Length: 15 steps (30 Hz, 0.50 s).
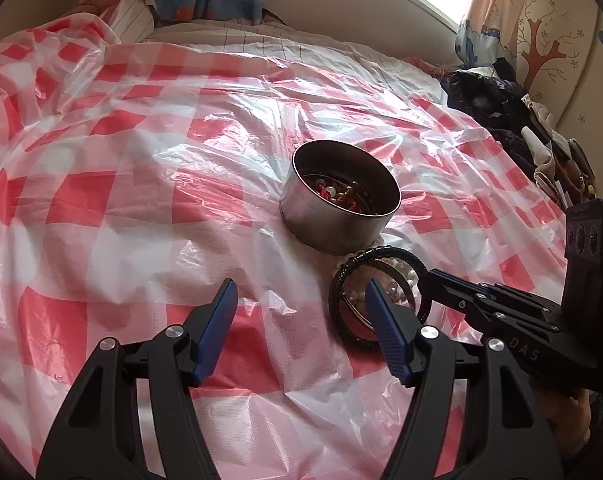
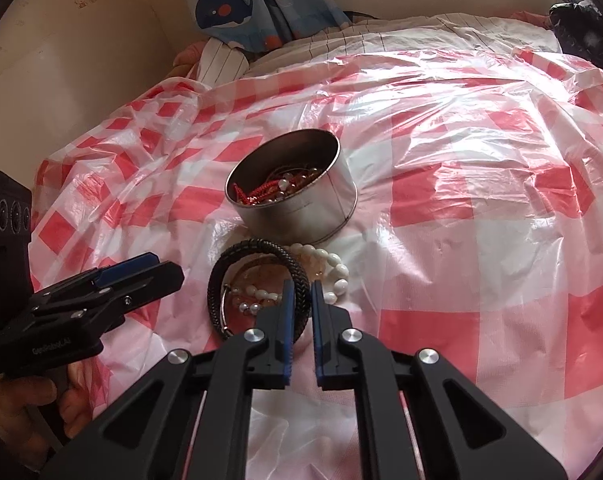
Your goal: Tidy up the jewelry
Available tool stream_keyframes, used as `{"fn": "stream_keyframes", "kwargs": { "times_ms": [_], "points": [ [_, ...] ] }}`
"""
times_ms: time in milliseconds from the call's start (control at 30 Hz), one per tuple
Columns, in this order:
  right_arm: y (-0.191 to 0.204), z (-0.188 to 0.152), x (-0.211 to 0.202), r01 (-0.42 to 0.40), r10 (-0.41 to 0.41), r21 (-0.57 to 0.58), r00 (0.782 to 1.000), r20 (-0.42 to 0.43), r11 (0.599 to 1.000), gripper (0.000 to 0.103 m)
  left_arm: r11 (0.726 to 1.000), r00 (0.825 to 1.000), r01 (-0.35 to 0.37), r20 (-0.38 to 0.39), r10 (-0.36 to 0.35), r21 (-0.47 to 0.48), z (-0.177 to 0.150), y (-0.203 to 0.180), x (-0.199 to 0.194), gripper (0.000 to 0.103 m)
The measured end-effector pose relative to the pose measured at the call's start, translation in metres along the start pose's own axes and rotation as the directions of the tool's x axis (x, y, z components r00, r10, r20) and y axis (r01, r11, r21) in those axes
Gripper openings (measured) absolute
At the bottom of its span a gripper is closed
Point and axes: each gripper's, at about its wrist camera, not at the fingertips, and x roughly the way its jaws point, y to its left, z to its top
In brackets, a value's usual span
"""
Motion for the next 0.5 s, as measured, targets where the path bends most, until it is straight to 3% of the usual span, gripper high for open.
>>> {"fn": "stream_keyframes", "kwargs": {
  "times_ms": [167, 300, 433, 500],
  "points": [
    [0.016, -0.001, 0.004, -0.003, 0.000, -0.084, 0.999, -0.040, 0.997, 0.009, 1.000, 1.000, 0.018, -0.002, -0.018, 0.008, 0.000, -0.001, 0.000, 0.063],
    [0.017, -0.003, 0.003, -0.068, 0.065, -0.064, 0.996, -0.054, 0.996, 0.009, 0.998, 0.999, 0.036, -0.023, -0.035, 0.045, -0.003, -0.009, 0.005, 0.063],
    [0.031, -0.007, 0.009, -0.146, 0.135, -0.111, 0.986, -0.099, 0.983, 0.009, 0.994, 0.999, -0.017, -0.035, 0.021, 0.107, -0.007, -0.015, 0.009, 0.063],
    [0.032, -0.007, 0.007, -0.136, 0.128, -0.106, 0.988, -0.081, 0.985, 0.010, 0.994, 0.997, -0.020, -0.073, 0.028, 0.110, -0.009, -0.012, 0.015, 0.062]
  ]
}}
